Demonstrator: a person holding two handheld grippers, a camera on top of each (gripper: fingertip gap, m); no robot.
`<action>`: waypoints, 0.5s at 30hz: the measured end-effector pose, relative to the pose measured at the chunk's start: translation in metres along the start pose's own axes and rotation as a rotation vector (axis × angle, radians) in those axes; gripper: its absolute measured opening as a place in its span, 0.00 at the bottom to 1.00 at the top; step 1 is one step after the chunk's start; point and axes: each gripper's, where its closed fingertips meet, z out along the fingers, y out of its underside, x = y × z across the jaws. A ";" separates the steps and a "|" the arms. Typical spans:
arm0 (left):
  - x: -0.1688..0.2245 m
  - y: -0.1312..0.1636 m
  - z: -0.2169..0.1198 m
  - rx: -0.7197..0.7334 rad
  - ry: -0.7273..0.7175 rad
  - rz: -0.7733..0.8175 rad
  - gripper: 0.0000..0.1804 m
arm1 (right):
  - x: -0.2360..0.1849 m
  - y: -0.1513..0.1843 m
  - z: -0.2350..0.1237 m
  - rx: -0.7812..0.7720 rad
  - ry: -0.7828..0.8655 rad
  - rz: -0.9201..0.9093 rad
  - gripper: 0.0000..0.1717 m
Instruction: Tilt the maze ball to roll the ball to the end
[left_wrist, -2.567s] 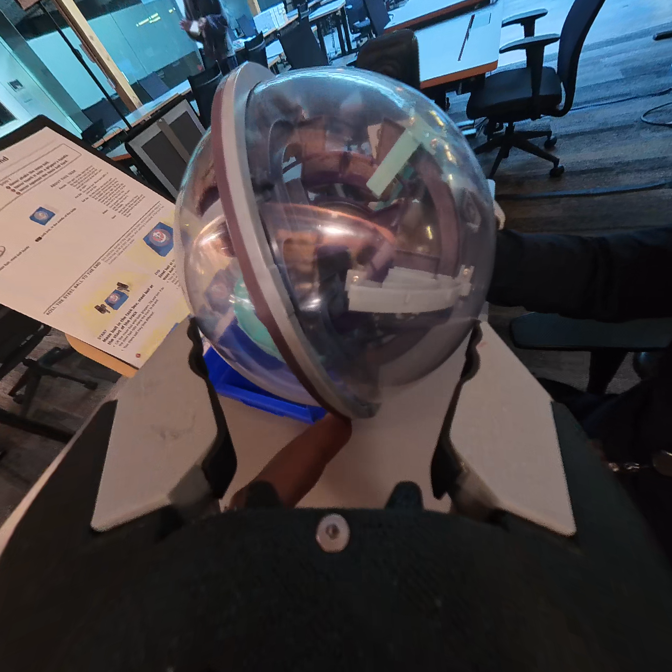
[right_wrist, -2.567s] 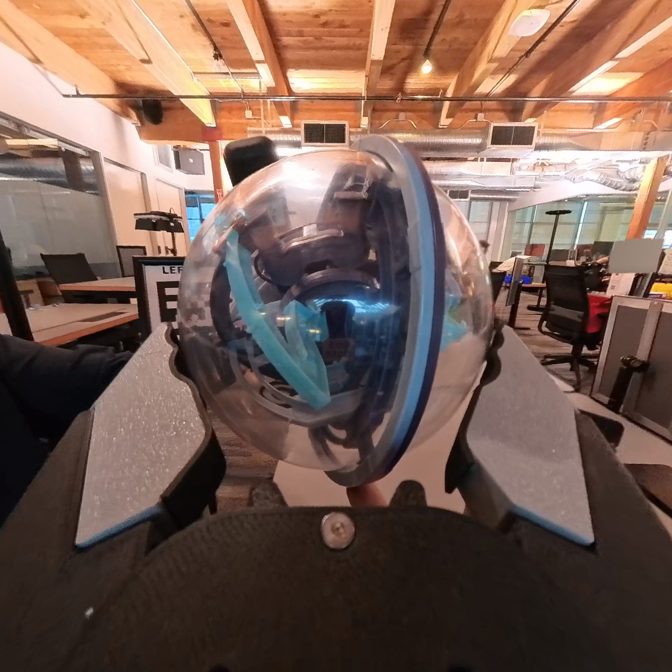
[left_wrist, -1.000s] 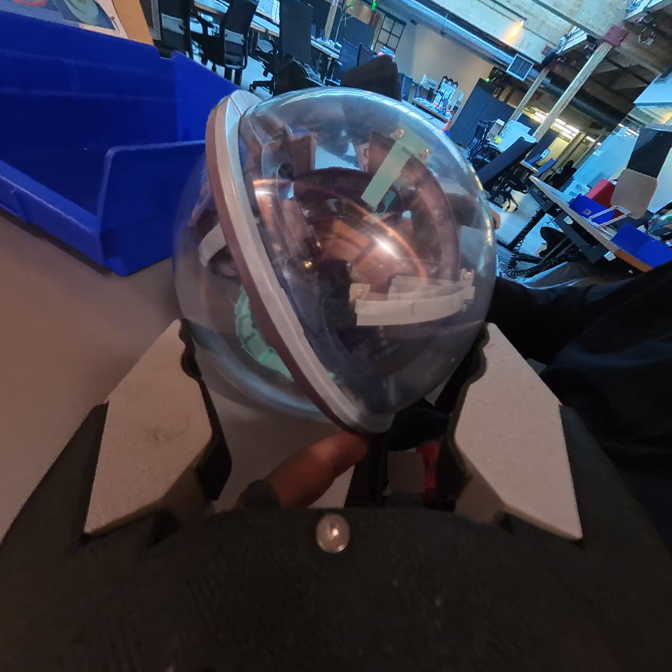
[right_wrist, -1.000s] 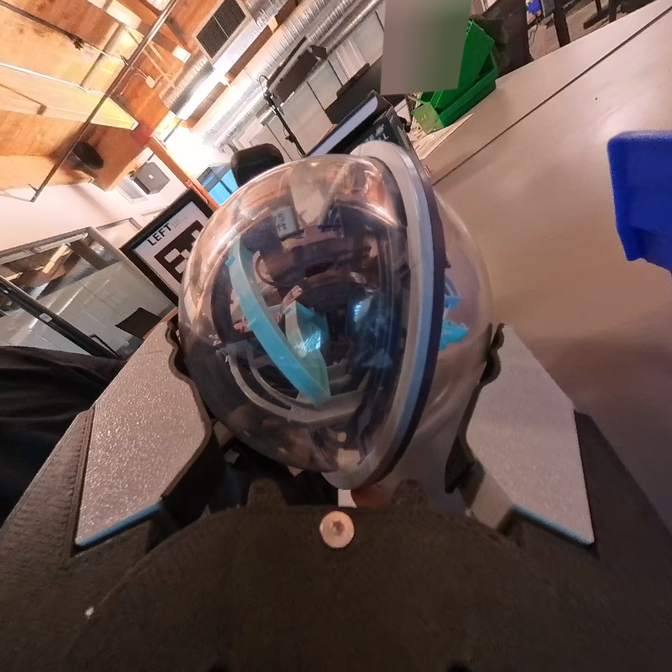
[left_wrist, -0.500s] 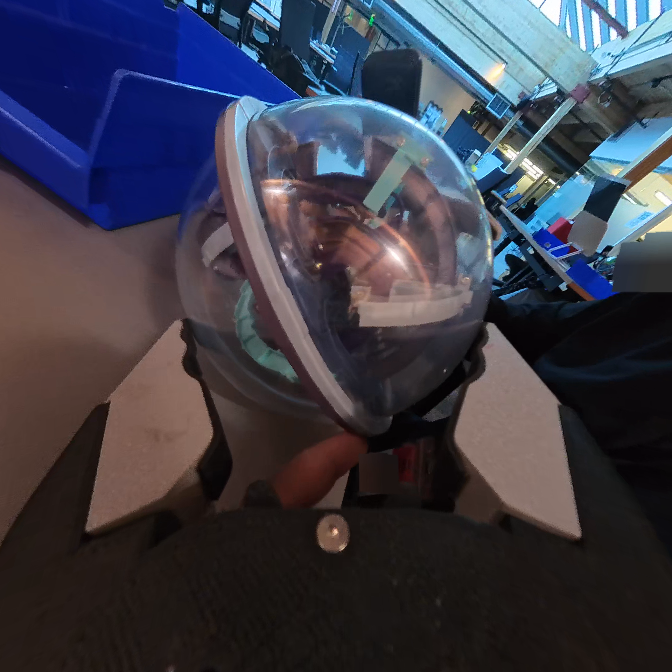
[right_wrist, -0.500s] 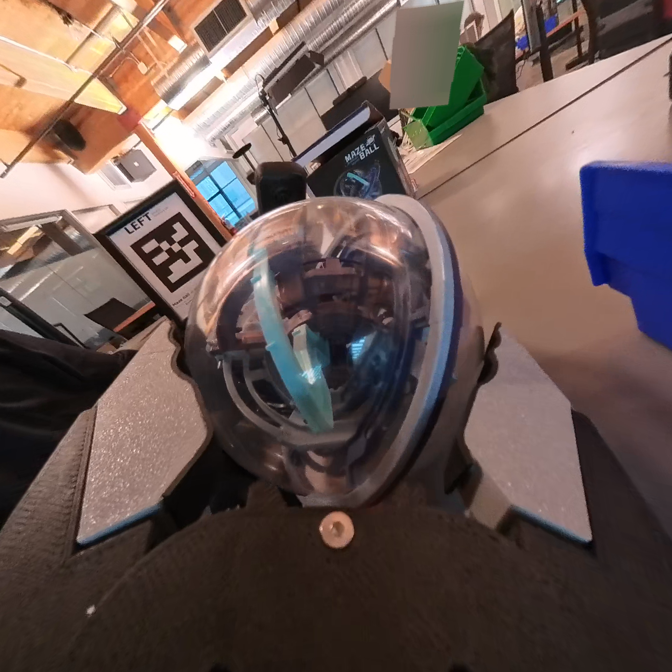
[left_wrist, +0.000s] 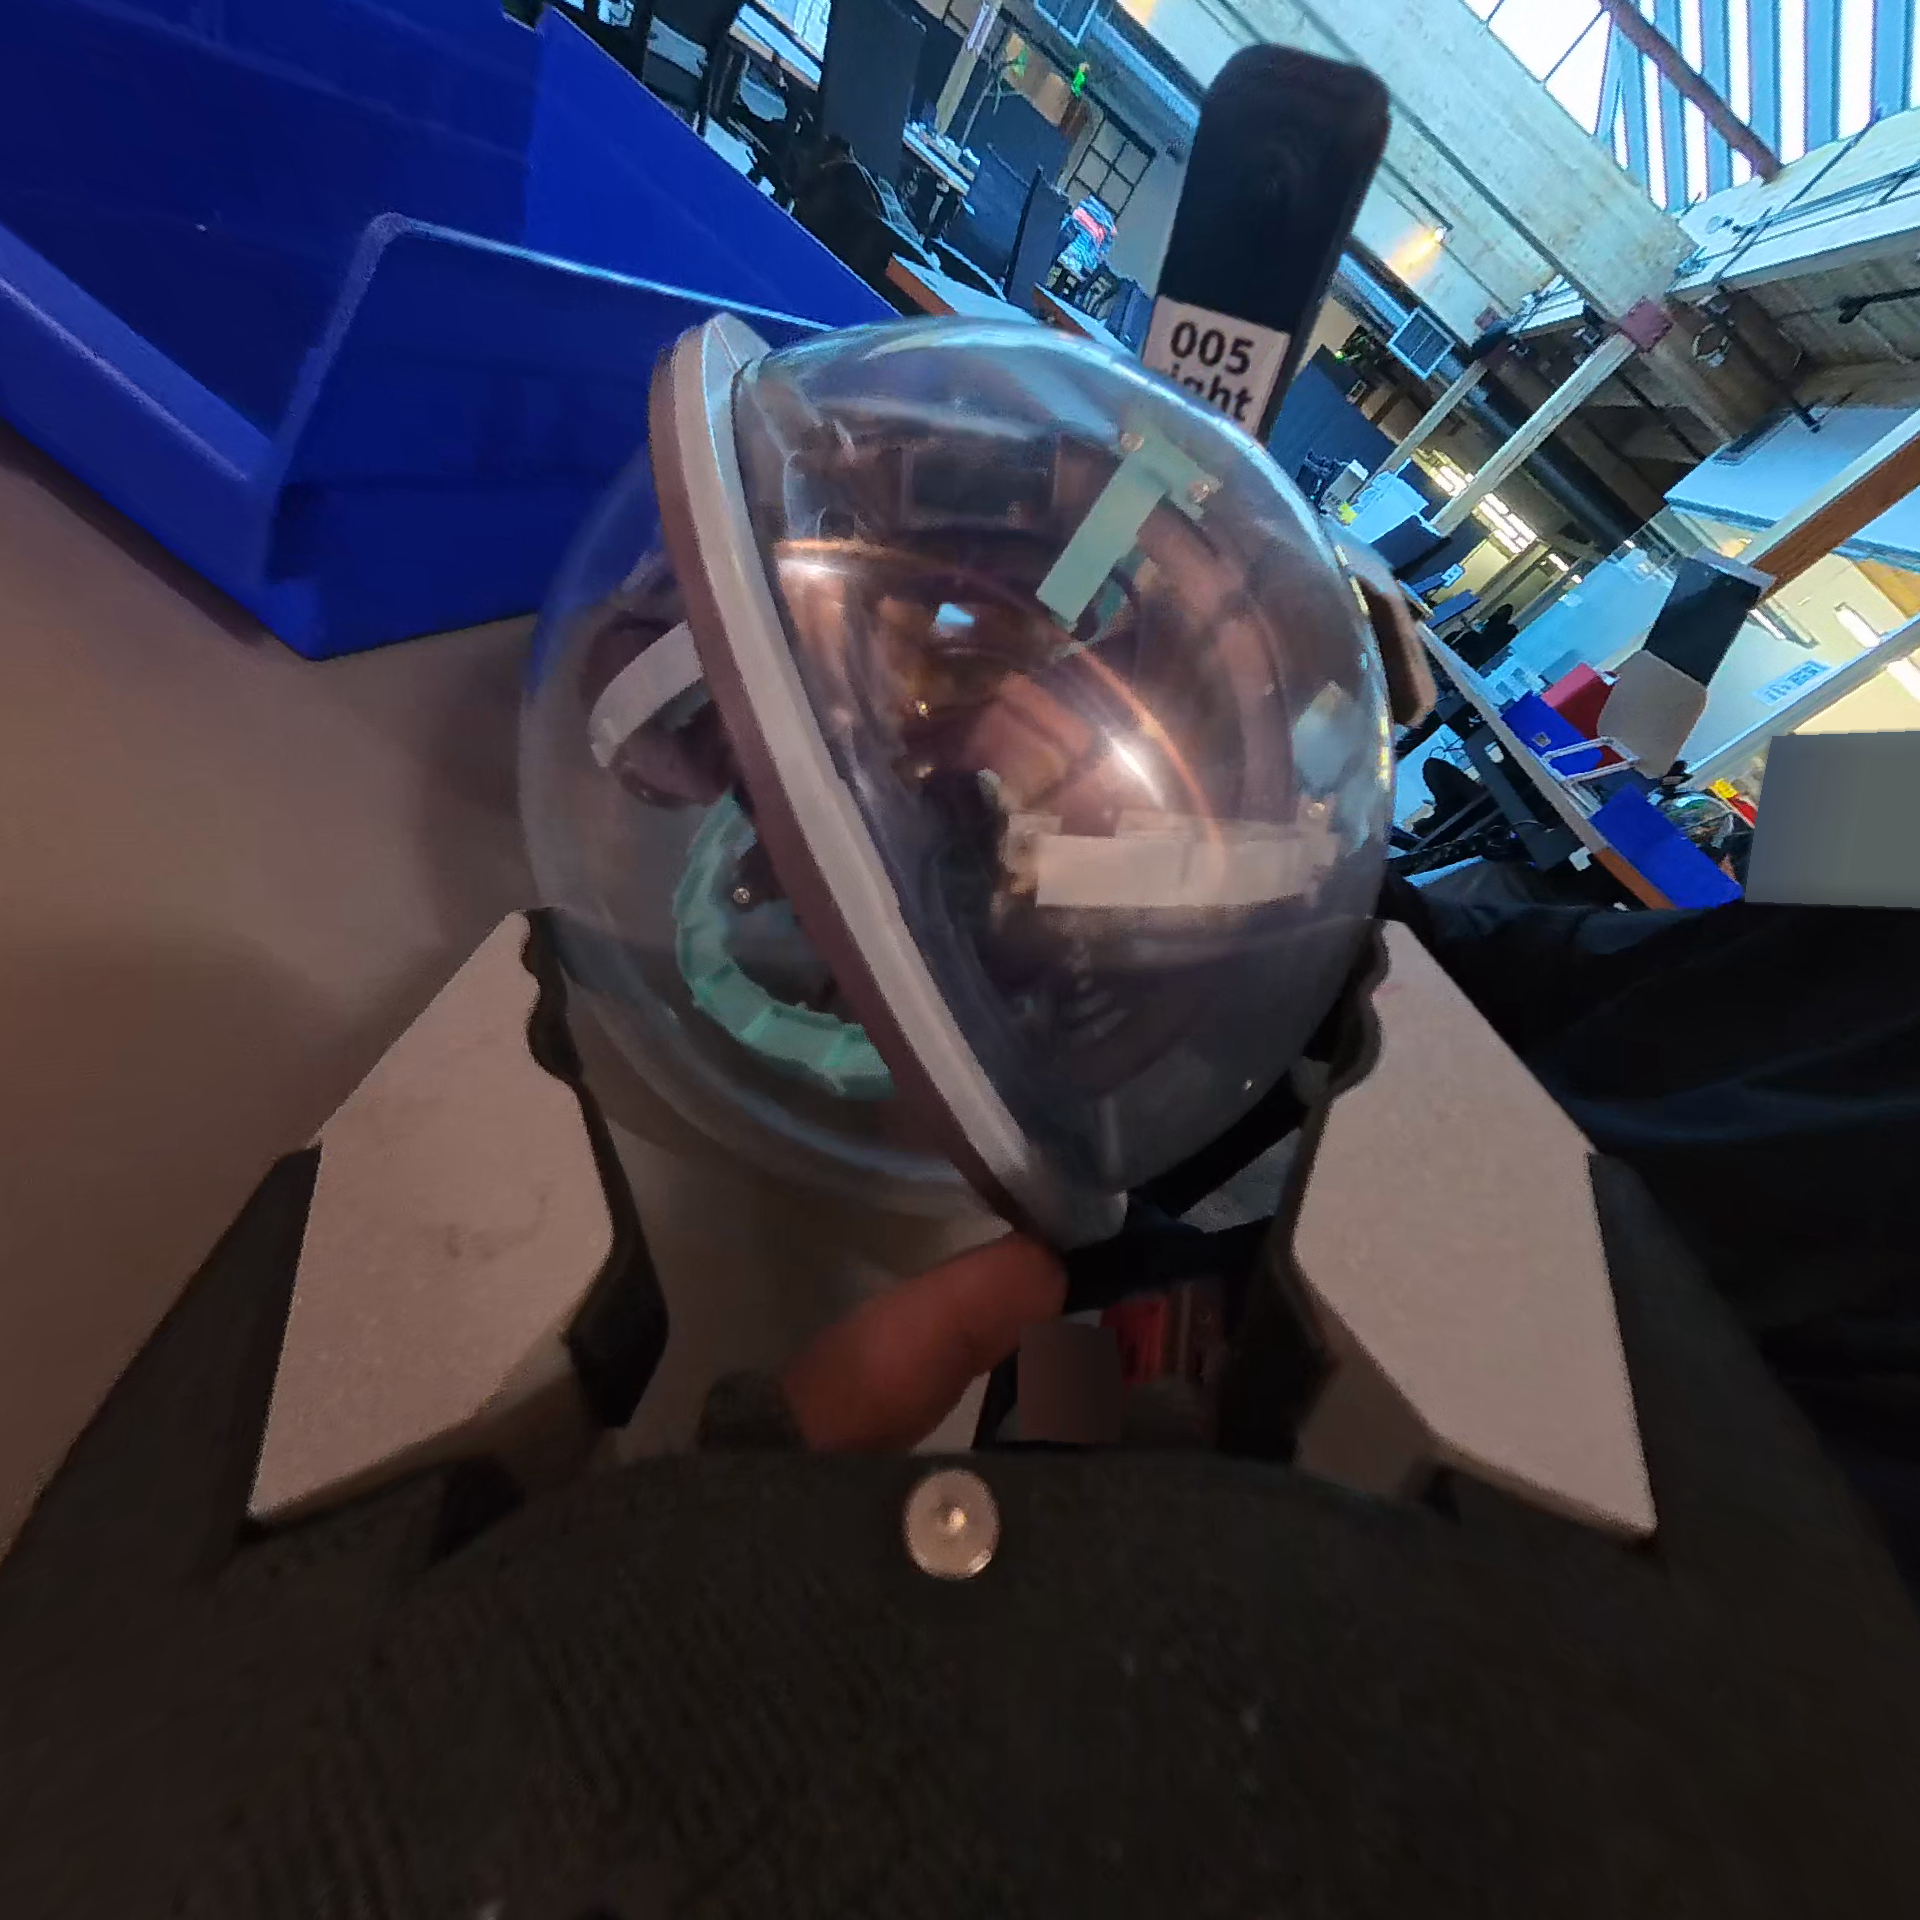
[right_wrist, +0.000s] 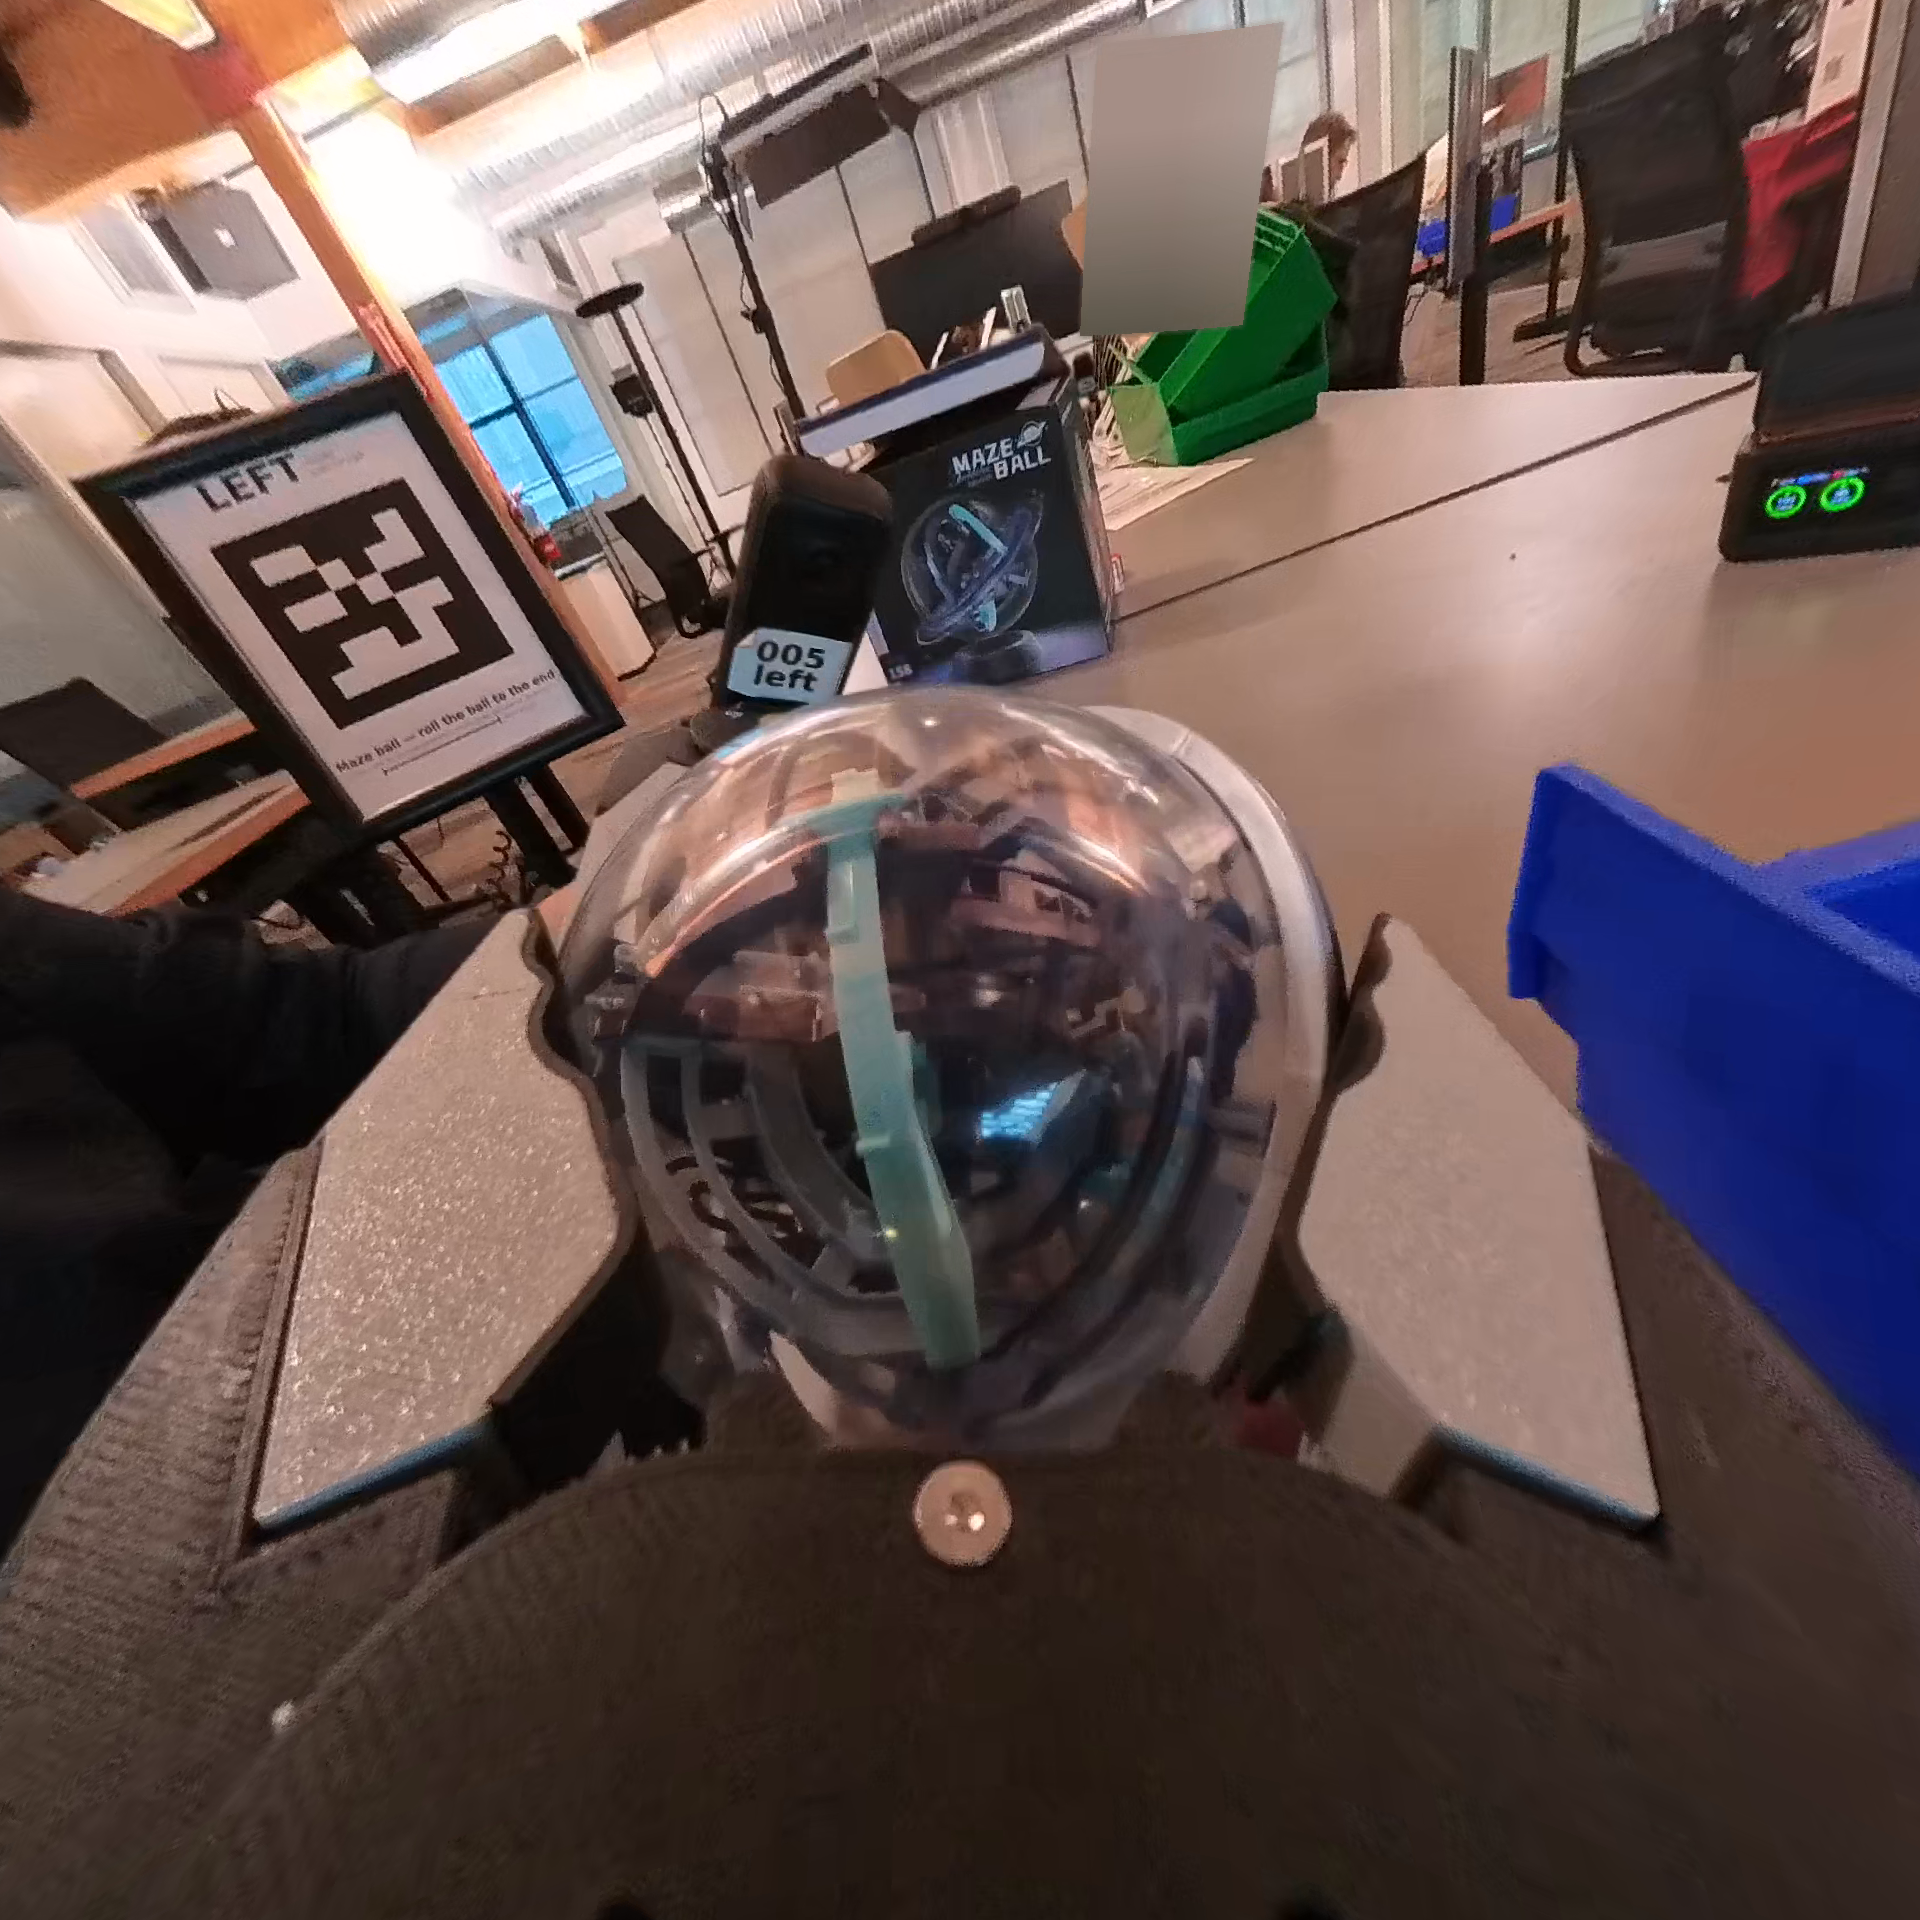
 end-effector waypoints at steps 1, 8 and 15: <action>-0.001 -0.001 0.001 -0.002 -0.001 0.002 0.79 | 0.001 -0.002 0.001 -0.004 0.002 -0.011 0.84; -0.010 -0.011 0.004 0.005 -0.018 -0.027 0.78 | 0.013 -0.010 -0.003 -0.017 0.023 -0.023 0.78; -0.015 -0.022 0.004 0.031 -0.018 -0.049 0.77 | 0.022 -0.013 -0.004 -0.012 0.036 0.003 0.78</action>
